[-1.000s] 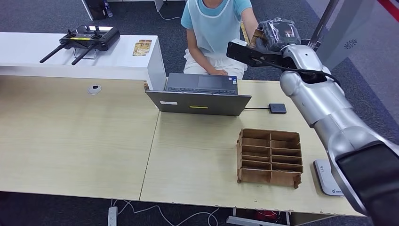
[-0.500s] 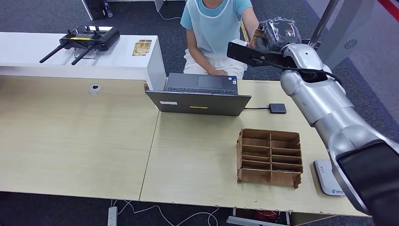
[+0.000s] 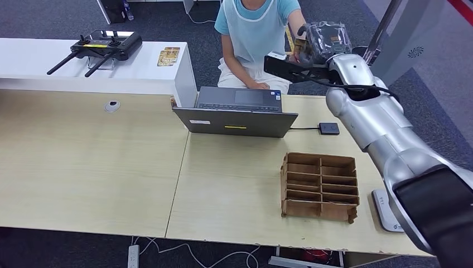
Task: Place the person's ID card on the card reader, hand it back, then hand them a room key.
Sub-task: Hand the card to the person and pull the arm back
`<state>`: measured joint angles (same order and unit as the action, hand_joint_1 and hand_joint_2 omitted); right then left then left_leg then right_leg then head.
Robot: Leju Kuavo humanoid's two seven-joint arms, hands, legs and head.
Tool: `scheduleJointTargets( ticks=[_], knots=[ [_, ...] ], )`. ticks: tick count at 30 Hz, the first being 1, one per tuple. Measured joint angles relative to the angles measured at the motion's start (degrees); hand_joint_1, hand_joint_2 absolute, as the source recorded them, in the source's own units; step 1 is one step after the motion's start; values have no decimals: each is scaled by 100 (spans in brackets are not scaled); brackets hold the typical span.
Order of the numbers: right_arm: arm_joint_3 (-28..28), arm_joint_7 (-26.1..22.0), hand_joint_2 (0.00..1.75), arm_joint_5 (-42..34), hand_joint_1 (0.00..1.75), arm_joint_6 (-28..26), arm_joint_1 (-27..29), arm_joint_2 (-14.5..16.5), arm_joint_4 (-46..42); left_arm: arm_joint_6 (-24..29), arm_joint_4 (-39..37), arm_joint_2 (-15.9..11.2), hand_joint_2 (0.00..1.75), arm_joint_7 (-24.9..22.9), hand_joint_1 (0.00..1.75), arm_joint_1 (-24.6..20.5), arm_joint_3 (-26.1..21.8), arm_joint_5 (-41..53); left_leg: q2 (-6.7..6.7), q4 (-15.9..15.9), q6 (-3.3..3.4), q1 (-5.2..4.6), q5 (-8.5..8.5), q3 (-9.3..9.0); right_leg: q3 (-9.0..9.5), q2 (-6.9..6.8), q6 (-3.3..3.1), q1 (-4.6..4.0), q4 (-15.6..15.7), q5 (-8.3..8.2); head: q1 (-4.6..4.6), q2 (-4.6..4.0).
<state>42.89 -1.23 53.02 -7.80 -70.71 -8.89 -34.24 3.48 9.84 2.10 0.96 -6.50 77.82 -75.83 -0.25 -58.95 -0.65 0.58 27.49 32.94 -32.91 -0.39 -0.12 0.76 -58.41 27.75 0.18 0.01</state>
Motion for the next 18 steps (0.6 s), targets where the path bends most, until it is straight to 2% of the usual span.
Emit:
scheduleJointTargets(
  ticks=[6, 18],
  knots=[
    [-599, -316, 175, -877, 0, -150, 138, -191, -523, 32, 0, -7, 0, 0, 0, 10, 13, -73, -3, -1, 0, 0, 0, 2, 0, -3, 0, 0, 2, 0, 1, 0],
    [-1833, -716, 175, -2173, 0, 110, 743, -532, -1891, 50, 0, -26, 0, 14, 0, 12, 28, -188, -2, -1, 1, 0, 1, 0, 0, 0, 1, 0, 3, -3, 0, 1]
  ],
)
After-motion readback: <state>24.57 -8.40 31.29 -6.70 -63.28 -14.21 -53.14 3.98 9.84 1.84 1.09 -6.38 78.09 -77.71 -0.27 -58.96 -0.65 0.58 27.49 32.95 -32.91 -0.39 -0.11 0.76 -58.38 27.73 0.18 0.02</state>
